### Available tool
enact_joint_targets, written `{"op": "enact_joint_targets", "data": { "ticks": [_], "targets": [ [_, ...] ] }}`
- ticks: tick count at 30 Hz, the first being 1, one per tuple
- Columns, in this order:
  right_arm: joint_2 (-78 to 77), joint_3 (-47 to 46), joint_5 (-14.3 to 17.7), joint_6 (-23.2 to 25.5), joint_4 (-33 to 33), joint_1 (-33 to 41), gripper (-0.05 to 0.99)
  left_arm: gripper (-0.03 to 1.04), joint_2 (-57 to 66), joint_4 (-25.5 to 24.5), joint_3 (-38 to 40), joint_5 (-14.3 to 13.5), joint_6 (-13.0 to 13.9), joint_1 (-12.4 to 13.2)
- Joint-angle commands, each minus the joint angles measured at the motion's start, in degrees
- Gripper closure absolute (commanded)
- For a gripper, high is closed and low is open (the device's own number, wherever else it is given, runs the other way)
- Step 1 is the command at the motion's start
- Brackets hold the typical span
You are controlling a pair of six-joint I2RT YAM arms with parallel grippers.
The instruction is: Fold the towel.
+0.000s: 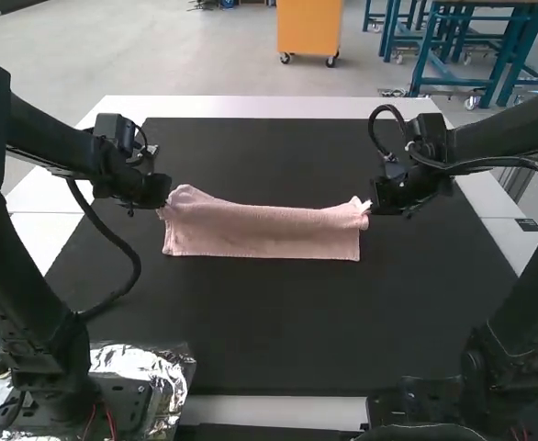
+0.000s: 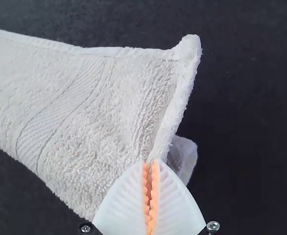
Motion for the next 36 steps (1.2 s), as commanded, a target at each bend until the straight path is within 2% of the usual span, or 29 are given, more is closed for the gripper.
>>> {"op": "enact_joint_targets", "data": {
  "ticks": [1, 7, 8, 9, 10, 11, 12, 13, 17, 23, 36],
  "targets": [
    [-2.5, -2.6, 0.6, -0.4, 1.2, -1.2, 0.96, 0.99, -3.3, 1.1, -2.7, -1.3, 0.6, 0.9],
    [-2.5, -8.3, 1.5, 0.2, 7.3, -1.2, 0.94, 0.99, -4.6, 4.1, -9.7, -1.3, 0.0, 0.8],
    [-2.5, -8.9, 1.8, 0.5, 7.9, -1.2, 0.83, 0.97, -4.5, 4.4, -11.0, -1.2, 0.0, 0.8],
    [-2.5, -9.1, 2.5, 0.6, 8.3, -1.2, 0.62, 0.84, -4.5, 5.1, -12.1, -1.1, 0.0, 0.8],
    [-2.5, -9.1, 3.4, 0.6, 8.5, -1.2, 0.37, 0.58, -4.5, 6.8, -13.2, -1.1, -0.2, 0.8],
    [-2.5, -9.0, 3.5, 0.5, 8.6, -1.2, 0.18, 0.28, -4.5, 7.8, -13.9, -1.1, -0.1, 0.8],
    [-2.6, -8.6, 3.4, 0.6, 8.7, -1.2, 0.02, 0.07, -4.6, 8.7, -14.1, -1.1, -0.1, 0.9],
    [-2.6, -8.1, 3.4, 0.7, 8.7, -1.2, 0.01, 0.03, -5.0, 9.5, -14.0, -1.0, -0.2, 1.1],
    [-3.1, -5.4, 5.0, 1.8, 8.4, -0.8, 0.01, 0.03, -6.9, 11.5, -12.5, -0.3, -1.9, 2.2],
    [-1.6, -4.8, 5.0, 3.2, 8.9, 1.0, 0.01, 0.04, -7.7, 11.3, -8.5, -0.1, -3.5, 4.5],
    [4.7, -5.6, 6.1, 4.0, 9.2, 3.8, 0.02, 0.04, -7.9, 10.5, -7.1, 0.0, -4.0, 4.7]
  ]
}}
